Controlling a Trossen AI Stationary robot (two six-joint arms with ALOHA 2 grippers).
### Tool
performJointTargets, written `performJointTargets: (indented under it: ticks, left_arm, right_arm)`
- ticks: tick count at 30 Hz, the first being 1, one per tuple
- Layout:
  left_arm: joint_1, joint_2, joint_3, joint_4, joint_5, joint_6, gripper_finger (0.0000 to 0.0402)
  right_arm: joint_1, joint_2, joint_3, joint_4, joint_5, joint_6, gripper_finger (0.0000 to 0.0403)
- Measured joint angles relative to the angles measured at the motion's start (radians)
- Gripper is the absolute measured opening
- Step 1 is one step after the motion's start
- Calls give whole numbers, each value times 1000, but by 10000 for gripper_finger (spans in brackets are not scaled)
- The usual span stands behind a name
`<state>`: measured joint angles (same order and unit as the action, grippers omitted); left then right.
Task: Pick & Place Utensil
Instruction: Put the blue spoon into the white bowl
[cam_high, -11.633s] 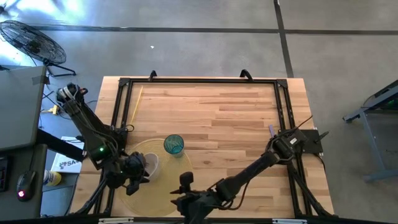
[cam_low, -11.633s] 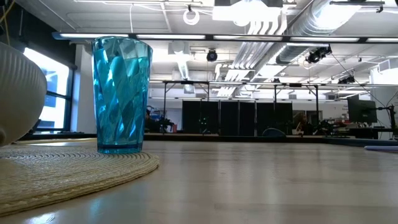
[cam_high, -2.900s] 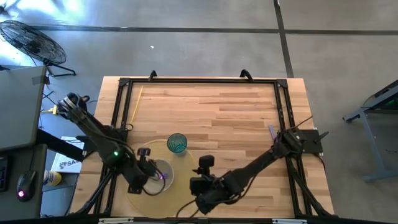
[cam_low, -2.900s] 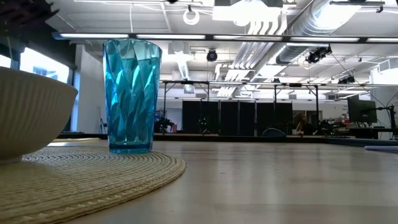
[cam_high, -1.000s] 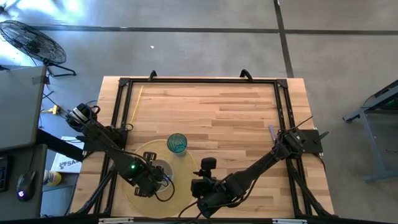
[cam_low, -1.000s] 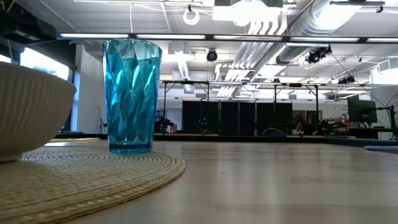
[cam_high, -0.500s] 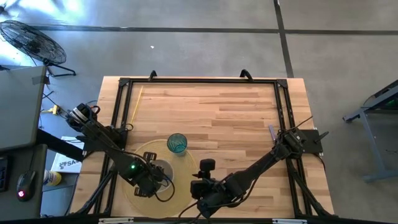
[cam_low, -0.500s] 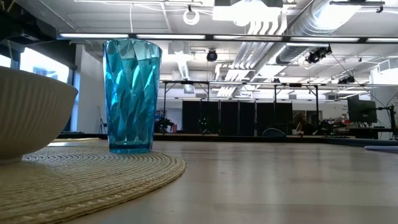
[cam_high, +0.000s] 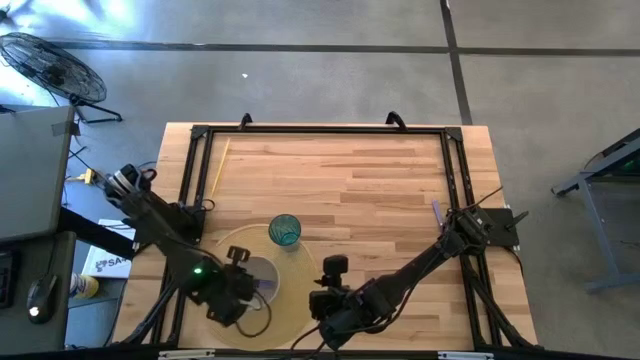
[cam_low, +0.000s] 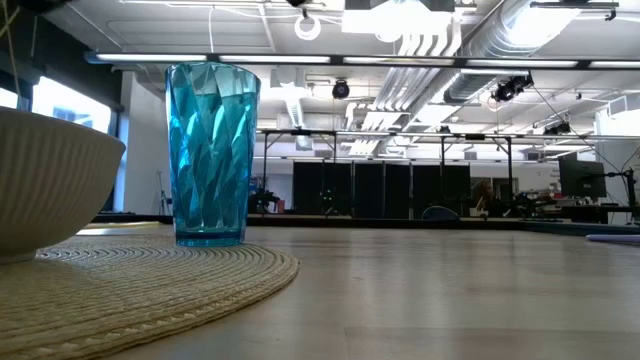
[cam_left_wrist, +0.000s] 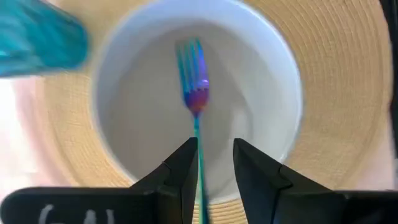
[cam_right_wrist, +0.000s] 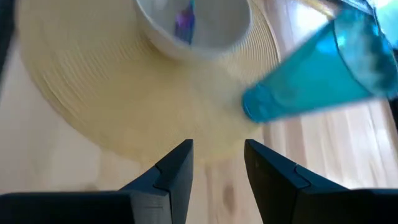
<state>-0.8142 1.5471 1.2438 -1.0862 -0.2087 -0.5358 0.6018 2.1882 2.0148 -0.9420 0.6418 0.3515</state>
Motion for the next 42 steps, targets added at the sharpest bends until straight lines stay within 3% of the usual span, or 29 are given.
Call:
performJointTargets:
  ticks: [6, 12, 14, 17, 21, 25, 29, 32, 36, 42]
  left_arm:
    - [-68, -153, -50, -9, -223, -106, 97]
    - [-106, -314, -143, 4, -409, -218, 97]
    - [-103, -353, -175, 14, -454, -226, 97]
    - [-102, -389, -211, 21, -546, -229, 97]
    - [-96, -399, -230, 23, -688, -229, 97]
    - [-95, -401, -231, 19, -750, -228, 97]
    - [-95, -399, -231, 26, -744, -221, 97]
    - [-95, -397, -232, 39, -795, -218, 97]
    - [-95, -397, -232, 37, -860, -218, 97]
    - [-95, -397, -232, 39, -859, -217, 97]
  right_arm:
    - [-1, -12, 0, -256, 30, 151, 137]
    - [-24, -12, 0, -609, 63, 405, 137]
    - [-42, -19, -16, -629, 76, 455, 137]
    - [-75, -89, -111, -586, 78, 438, 137]
    - [-140, -228, -328, -620, 33, 569, 137]
    - [-225, -429, -598, -509, -84, 637, 137]
    - [-356, -605, -841, -392, -284, 699, 137]
    - [-492, -706, -978, -352, -435, 703, 137]
    - [-680, -773, -1100, -312, -581, 586, 137]
    - [-903, -758, -1187, -229, -695, 330, 137]
